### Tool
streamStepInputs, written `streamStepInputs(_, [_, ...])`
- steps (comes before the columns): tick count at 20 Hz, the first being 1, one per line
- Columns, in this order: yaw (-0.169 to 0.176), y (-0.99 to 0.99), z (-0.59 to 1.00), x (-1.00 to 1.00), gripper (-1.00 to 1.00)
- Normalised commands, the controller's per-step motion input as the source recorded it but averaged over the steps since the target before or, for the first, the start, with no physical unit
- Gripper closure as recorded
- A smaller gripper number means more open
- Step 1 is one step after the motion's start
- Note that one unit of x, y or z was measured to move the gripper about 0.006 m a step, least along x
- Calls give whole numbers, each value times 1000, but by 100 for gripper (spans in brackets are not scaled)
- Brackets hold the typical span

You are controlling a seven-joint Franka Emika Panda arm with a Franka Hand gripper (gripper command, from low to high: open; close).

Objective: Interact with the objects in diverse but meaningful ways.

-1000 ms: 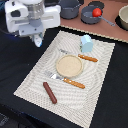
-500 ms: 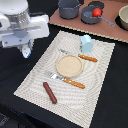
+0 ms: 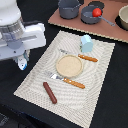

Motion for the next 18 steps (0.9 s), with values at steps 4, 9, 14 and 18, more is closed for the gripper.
streamStepInputs(4, [70,-581,-301,134,100])
streamStepInputs(9, [48,-252,-204,287,100])
streamStepInputs(14, [2,-101,-49,644,100])
streamStepInputs(18, [0,-149,-38,646,100])
